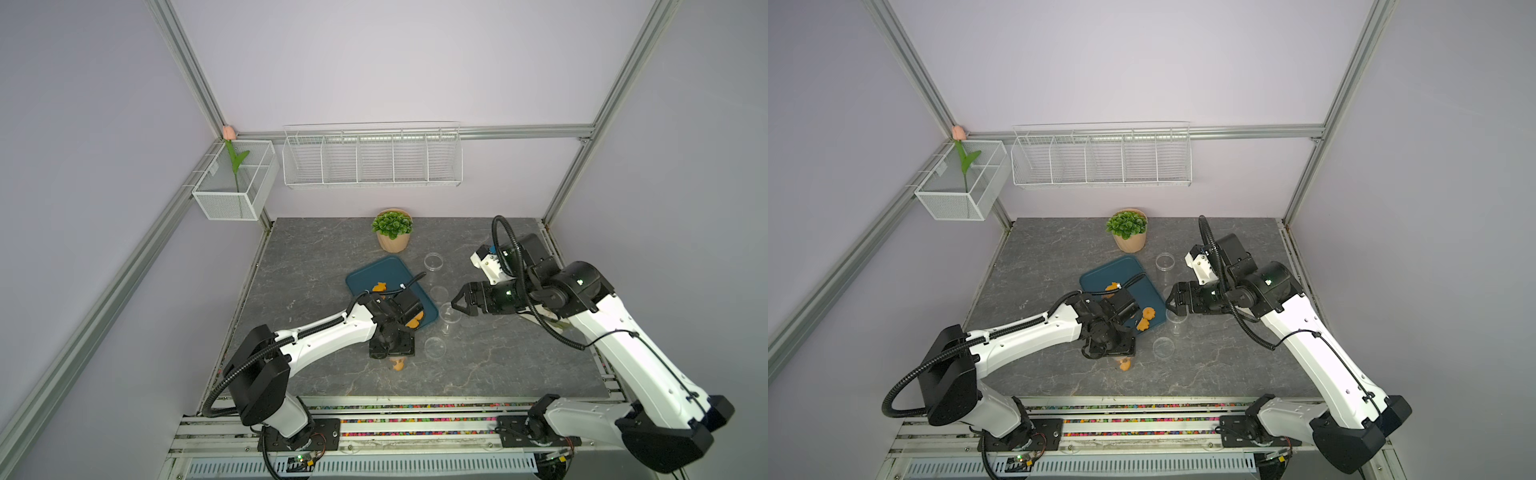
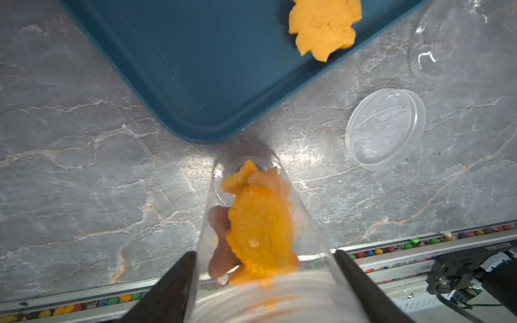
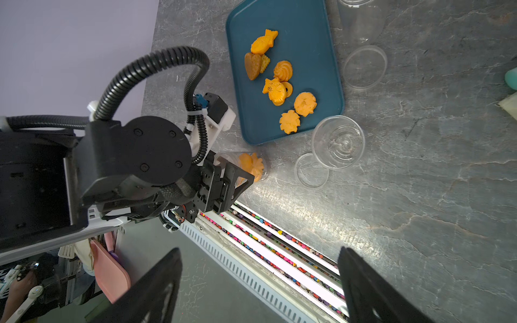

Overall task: Pour the cookies out of the jar
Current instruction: Place the jar at the center of the board.

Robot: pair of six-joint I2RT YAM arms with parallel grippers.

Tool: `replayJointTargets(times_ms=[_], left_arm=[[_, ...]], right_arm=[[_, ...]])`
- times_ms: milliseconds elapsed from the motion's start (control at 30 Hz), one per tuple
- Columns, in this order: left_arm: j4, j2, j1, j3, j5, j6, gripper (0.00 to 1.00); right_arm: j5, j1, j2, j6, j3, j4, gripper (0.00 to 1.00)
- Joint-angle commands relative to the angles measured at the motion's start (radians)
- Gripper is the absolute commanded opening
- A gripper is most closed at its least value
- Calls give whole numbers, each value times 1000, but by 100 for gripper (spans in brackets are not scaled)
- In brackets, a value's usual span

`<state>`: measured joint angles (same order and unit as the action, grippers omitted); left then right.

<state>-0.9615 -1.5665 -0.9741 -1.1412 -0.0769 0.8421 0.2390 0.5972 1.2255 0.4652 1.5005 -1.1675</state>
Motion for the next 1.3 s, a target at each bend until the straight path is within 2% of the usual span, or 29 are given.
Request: replayJointTargets(times_ms=[0,500,700,867,1133,1267], left_arm=[[-21,-10,-5,-32,3,-28,78],[-114,36,-3,-104,31,-89,91],[-139,104,-2,-119,44,-83,92],[-230,191,13,-136,117,-49,92],[-251,423,155,-81,166,-50,92],[-236,517,250,-23,111,-38,93]], right_arm=[[-22,-1,-32,15,-25,-20,89],[-37,-1,-30,50,-55,9,89],[-24,1,39,25,-35,22,89],[-7,5,128,1,13,29,89],[15,56,279,-18,94,37,89],[-12,120,358,-32,153,5,89]])
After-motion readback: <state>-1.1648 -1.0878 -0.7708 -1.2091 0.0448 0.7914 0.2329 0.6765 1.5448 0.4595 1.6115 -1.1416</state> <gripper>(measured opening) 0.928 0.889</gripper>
